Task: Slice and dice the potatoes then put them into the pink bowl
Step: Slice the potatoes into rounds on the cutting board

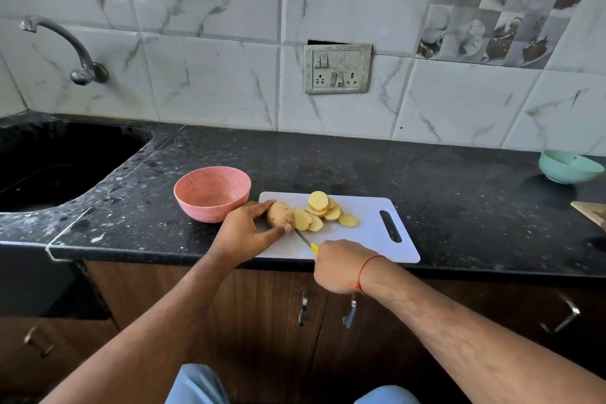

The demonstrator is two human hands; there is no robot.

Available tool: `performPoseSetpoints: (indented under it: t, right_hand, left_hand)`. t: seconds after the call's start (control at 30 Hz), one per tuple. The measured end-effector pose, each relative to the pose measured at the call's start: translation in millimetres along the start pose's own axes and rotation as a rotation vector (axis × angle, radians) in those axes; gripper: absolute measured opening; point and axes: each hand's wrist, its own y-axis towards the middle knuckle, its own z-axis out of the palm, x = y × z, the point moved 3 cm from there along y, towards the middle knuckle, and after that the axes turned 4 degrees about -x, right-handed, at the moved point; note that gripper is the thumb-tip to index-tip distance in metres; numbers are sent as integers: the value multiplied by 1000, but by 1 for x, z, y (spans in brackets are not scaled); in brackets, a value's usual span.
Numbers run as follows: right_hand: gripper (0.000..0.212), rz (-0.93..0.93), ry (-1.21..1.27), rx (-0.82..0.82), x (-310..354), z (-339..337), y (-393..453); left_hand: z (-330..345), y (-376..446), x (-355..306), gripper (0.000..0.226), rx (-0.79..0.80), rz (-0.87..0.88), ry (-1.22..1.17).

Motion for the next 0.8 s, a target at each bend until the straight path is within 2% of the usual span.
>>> performPoseSetpoints:
  t: [0.13,0.23,0.37,0.5,0.67,0.8]
  right_hand:
    - [22,32,13,-52,-19,8,-4]
    - [23,44,8,-79,-32,10,3]
    - [25,83,124,-84,-43,9,9]
    - [36,22,390,-31,-49,-5,6]
    - [40,21,847,-241,-73,-24,25]
    - [43,-34,939,-344,-86,-12,32]
  left_hand:
    - [-1,-2,-2,71,-7,-23,-60]
    - [0,-4,-3,76,11,-14,-70]
    - [3,-5,-3,82,21,21,-11]
    - [3,-4,-3,82,23,5,-33]
    - [4,-2,-3,94,42,23,3]
    - [4,-2,-2,91,42,22,3]
